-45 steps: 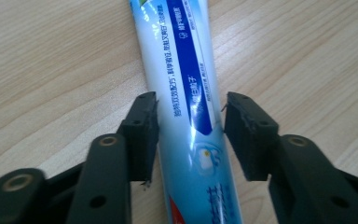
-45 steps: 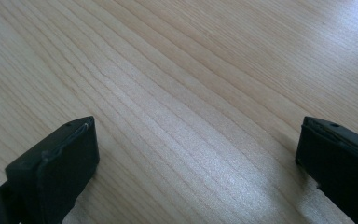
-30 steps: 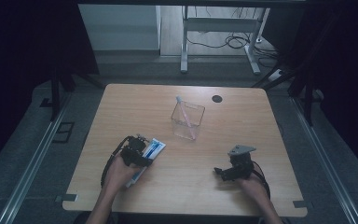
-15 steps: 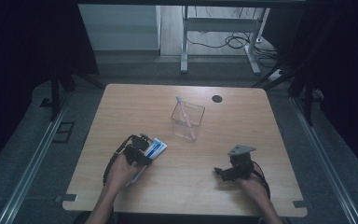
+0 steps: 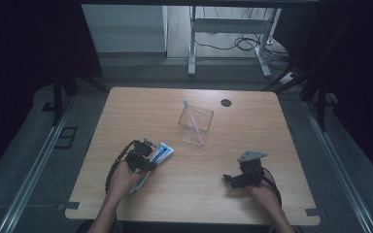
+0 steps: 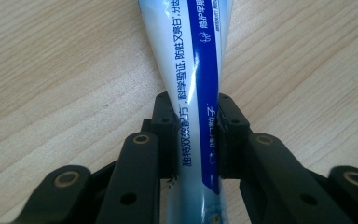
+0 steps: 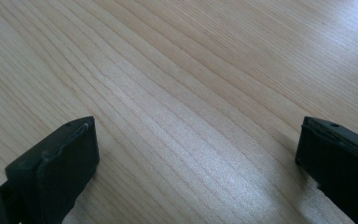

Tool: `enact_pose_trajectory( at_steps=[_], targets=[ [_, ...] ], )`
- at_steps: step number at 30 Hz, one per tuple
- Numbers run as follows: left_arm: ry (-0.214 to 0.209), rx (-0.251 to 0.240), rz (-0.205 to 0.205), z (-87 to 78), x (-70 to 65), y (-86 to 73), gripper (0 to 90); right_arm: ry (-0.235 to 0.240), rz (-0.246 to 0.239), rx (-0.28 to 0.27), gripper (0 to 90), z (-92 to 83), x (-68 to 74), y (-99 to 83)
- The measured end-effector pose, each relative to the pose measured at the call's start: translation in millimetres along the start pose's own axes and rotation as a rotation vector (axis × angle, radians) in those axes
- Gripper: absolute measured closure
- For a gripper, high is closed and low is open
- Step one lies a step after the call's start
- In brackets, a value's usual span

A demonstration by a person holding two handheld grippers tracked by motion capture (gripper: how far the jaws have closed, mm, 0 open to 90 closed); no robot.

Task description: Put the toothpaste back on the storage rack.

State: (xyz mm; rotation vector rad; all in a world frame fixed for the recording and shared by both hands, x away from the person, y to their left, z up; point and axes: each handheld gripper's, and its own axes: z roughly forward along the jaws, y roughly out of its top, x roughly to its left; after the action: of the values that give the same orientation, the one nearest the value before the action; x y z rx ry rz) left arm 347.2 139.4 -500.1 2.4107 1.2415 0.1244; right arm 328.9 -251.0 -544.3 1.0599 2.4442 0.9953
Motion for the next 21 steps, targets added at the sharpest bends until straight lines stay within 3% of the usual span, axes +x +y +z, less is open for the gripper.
enact_pose_trajectory(
  at_steps=[11, 21],
  targets=[
    [-0.009, -0.108, 0.006, -18.4, 0.3, 4.5, 73.7, 0.001, -0.001, 0.001, 0.0, -0.1, -0.1, 0.0],
    [-0.026, -0.162, 0.031, -31.8, -1.3, 12.4, 73.8, 0.001, -0.004, 0.0, 0.0, -0.1, -0.3, 0.0]
  ],
)
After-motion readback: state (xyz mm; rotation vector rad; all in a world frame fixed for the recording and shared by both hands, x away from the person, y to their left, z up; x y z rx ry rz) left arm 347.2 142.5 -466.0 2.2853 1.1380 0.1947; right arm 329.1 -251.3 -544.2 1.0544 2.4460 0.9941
